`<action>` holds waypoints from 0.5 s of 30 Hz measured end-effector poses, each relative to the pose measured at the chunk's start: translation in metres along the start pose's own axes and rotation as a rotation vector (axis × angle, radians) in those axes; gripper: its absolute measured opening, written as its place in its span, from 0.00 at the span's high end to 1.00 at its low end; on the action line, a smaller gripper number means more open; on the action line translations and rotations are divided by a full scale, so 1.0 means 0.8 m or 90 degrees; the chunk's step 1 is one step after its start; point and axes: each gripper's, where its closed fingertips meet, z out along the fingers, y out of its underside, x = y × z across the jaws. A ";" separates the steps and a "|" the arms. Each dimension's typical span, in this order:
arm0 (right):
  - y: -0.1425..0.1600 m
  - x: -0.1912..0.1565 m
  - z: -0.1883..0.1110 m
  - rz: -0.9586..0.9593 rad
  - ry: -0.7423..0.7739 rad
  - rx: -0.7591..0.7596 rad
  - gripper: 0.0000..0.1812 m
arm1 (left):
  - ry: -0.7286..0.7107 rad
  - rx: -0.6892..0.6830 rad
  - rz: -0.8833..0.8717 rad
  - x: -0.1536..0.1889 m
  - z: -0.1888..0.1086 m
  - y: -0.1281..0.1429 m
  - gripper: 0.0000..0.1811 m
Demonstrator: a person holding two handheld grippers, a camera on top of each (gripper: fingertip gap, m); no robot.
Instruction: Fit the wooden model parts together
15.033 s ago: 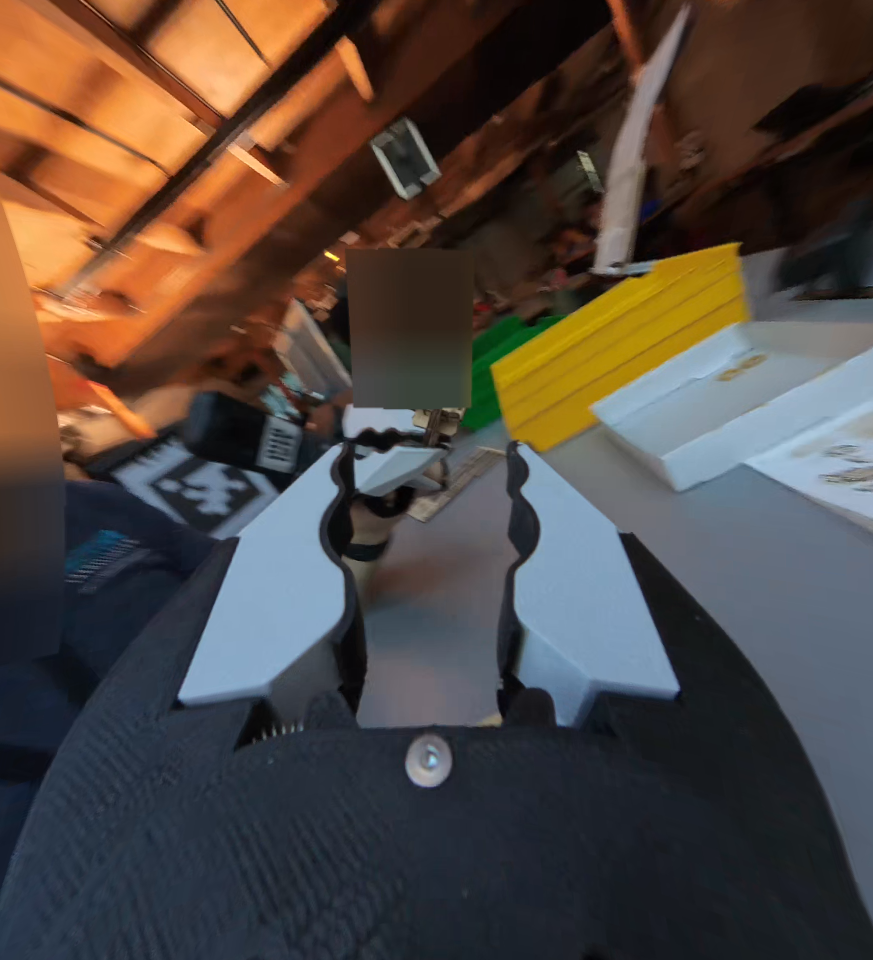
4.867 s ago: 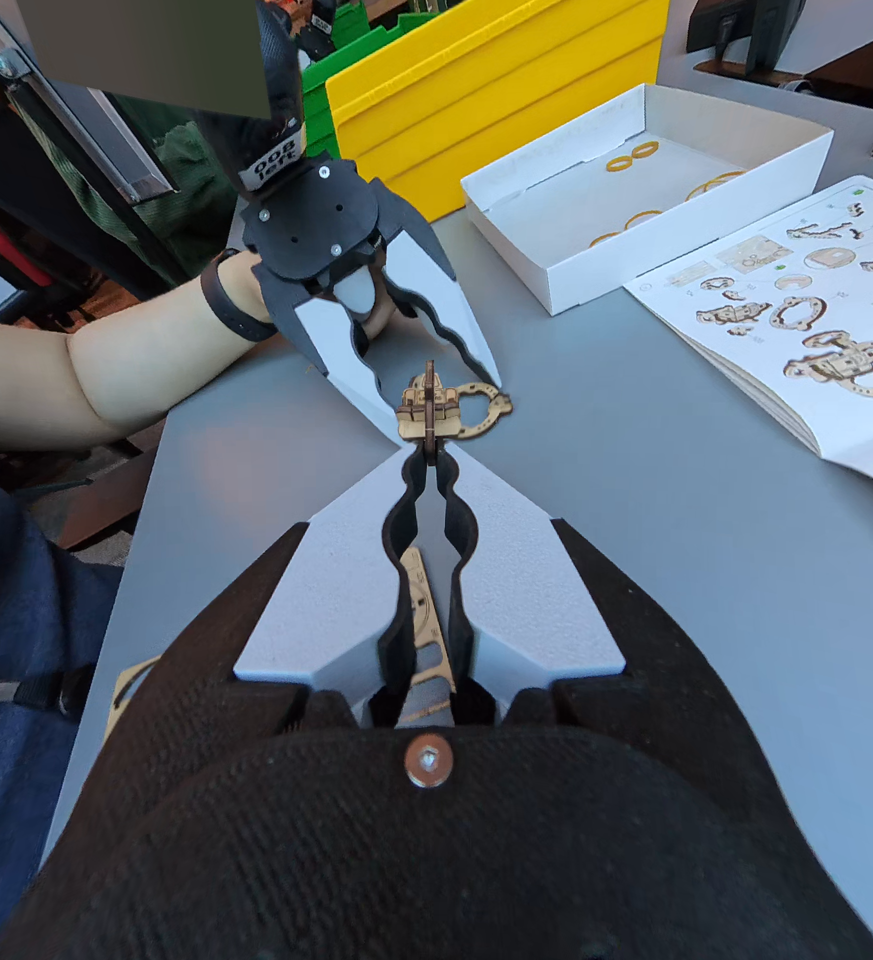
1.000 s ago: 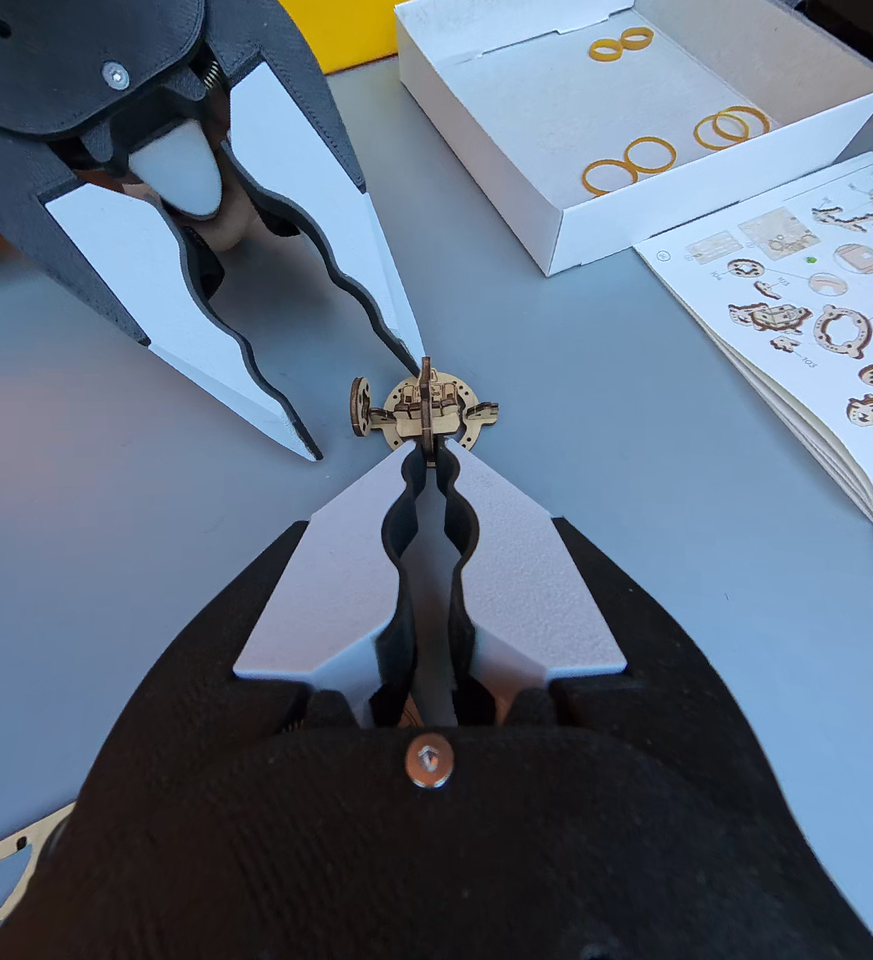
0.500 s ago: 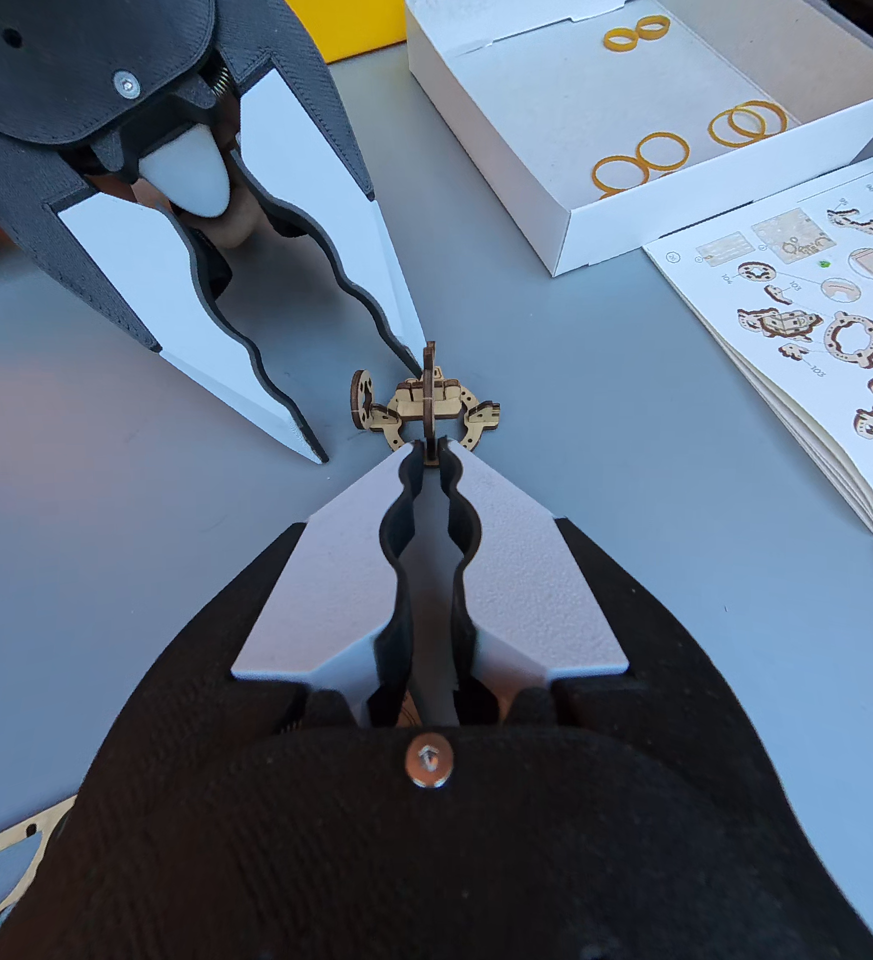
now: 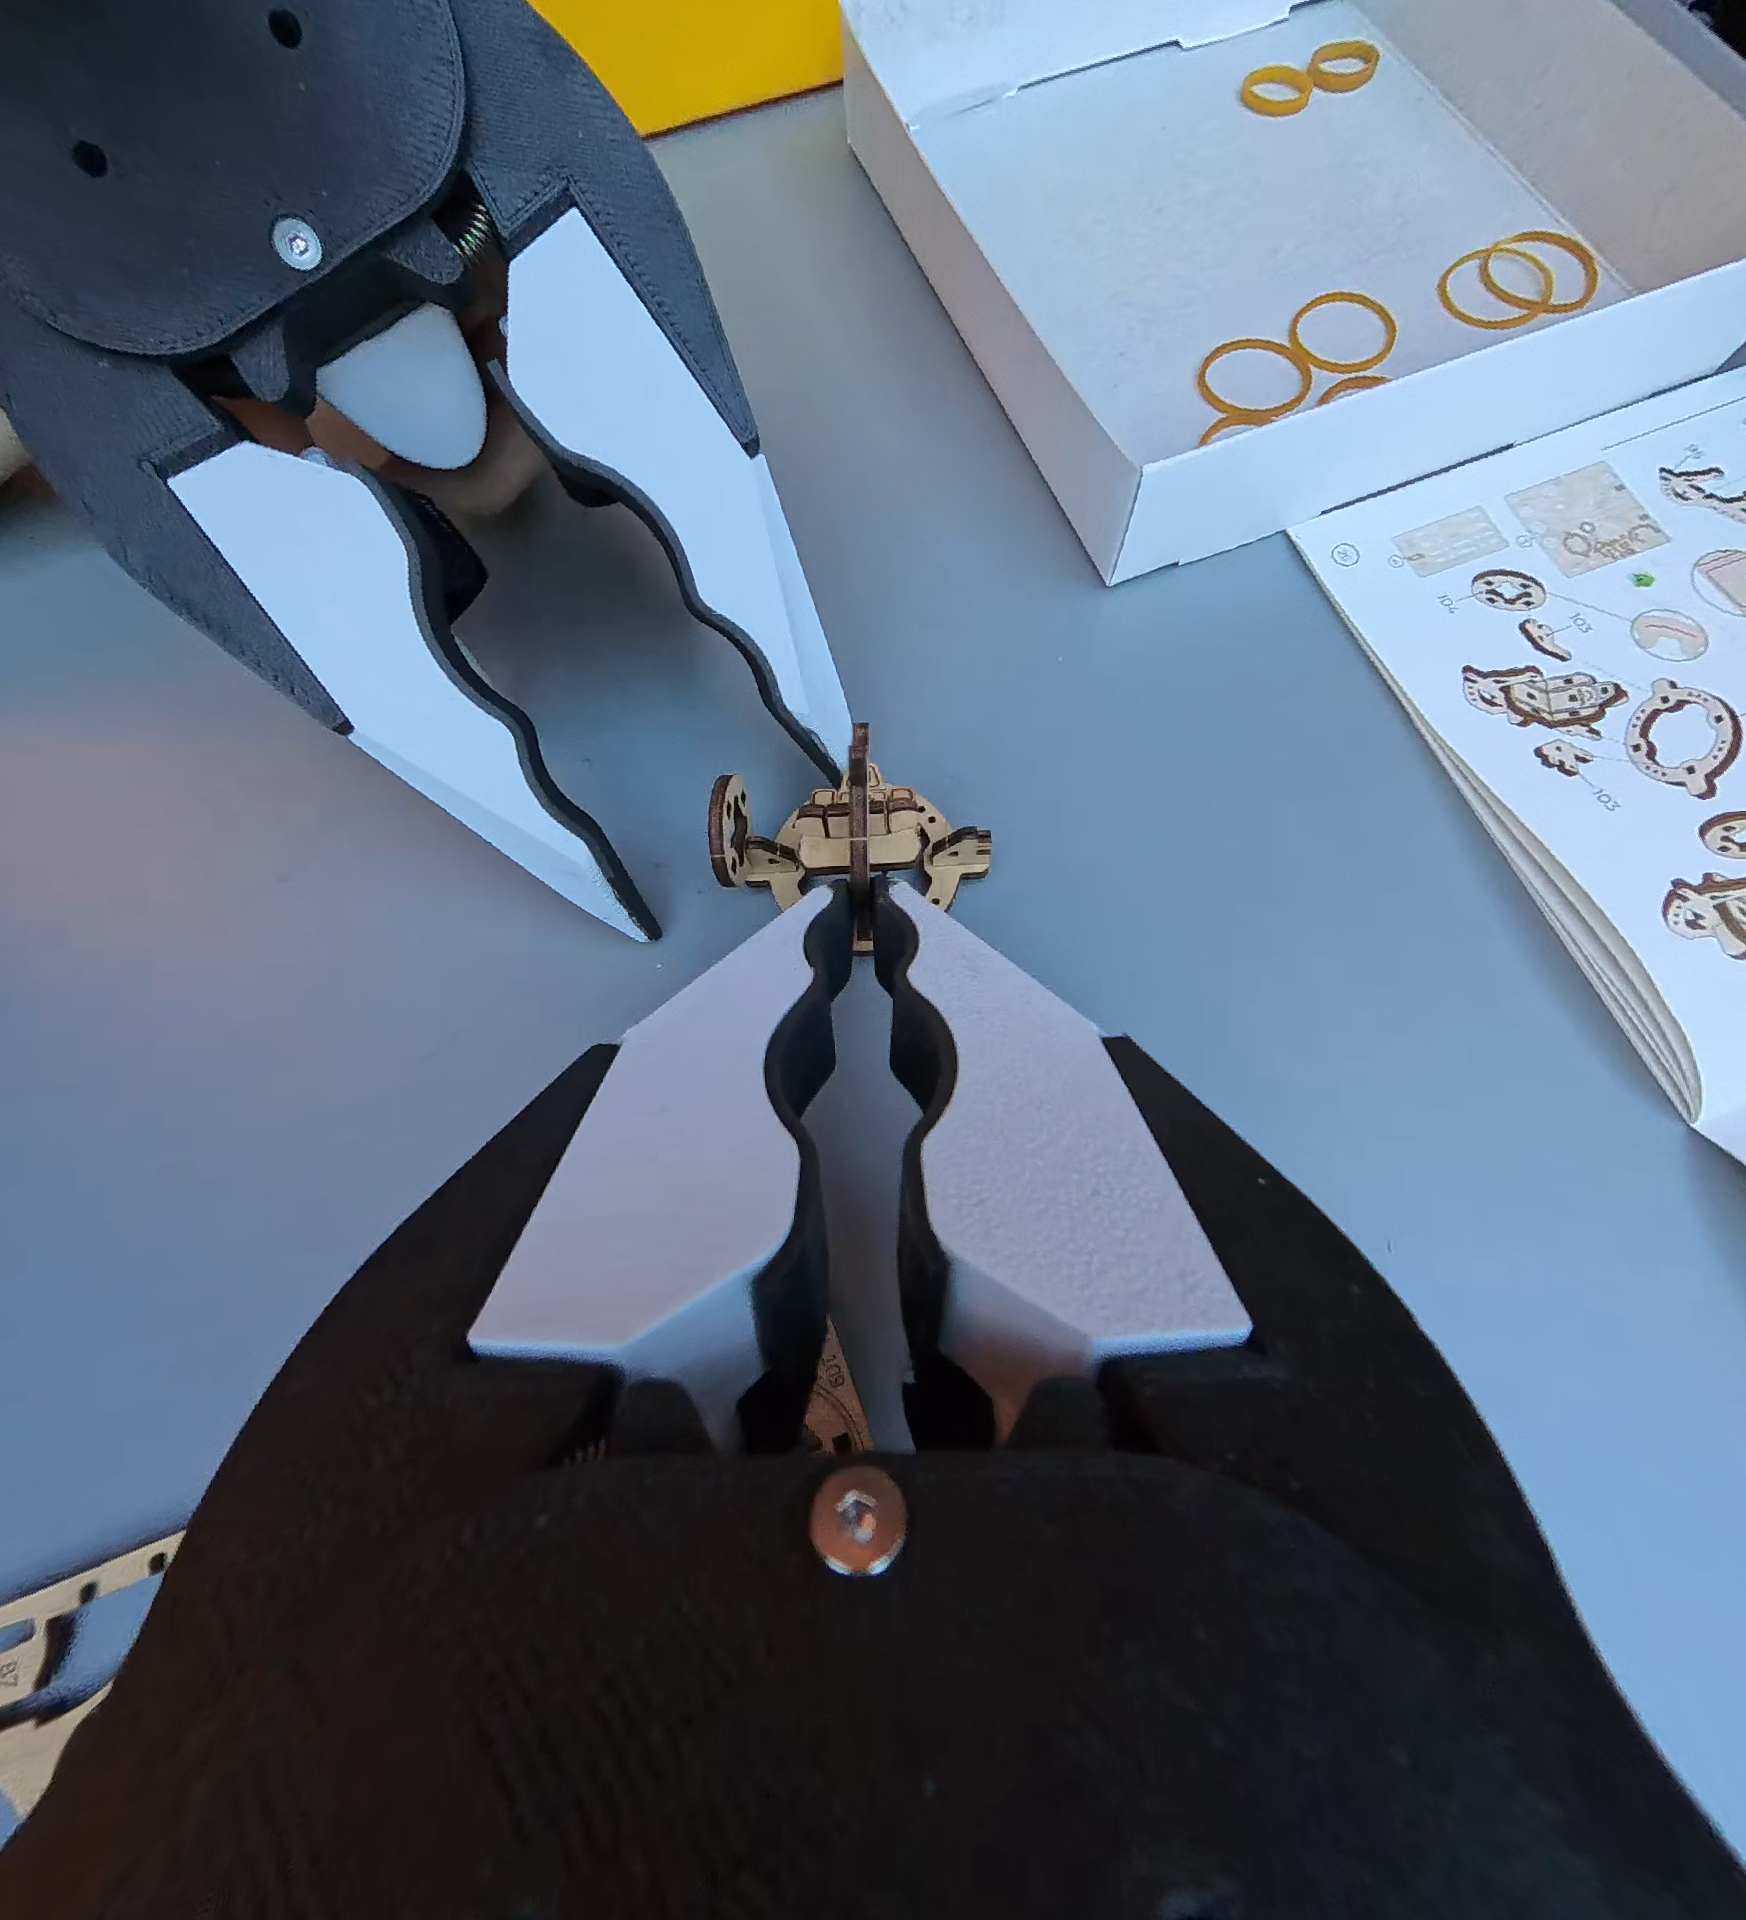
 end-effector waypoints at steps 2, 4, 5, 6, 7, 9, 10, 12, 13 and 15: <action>0.001 0.000 0.000 0.002 -0.002 -0.004 0.99 | 0.000 0.000 0.001 0.000 0.000 0.000 0.74; 0.004 0.000 0.001 -0.006 -0.001 -0.007 0.99 | -0.002 0.007 0.001 0.000 -0.001 -0.002 0.74; 0.007 0.000 0.001 -0.012 0.002 -0.012 0.98 | -0.001 0.015 0.001 0.000 -0.002 -0.005 0.74; 0.007 0.000 0.001 -0.016 0.005 -0.003 0.99 | 0.003 0.012 -0.001 0.001 -0.003 -0.004 0.74; 0.007 0.000 0.001 -0.018 0.008 0.003 0.99 | 0.003 0.013 -0.002 0.001 -0.003 -0.004 0.74; 0.006 0.000 0.001 -0.010 0.008 0.016 0.99 | 0.000 0.011 0.003 0.001 -0.002 -0.004 0.74; 0.006 0.000 0.001 -0.008 0.007 0.023 0.99 | -0.001 0.010 0.005 0.001 -0.002 -0.004 0.74; 0.007 0.000 0.001 -0.002 0.003 0.036 0.99 | -0.002 0.009 0.008 0.002 -0.002 -0.004 0.74; 0.007 0.000 0.000 0.002 0.002 0.042 0.99 | -0.003 0.009 0.008 0.001 -0.002 -0.004 0.74; 0.007 0.001 0.000 0.003 0.000 0.055 0.99 | -0.004 0.010 0.006 0.001 -0.002 -0.004 0.74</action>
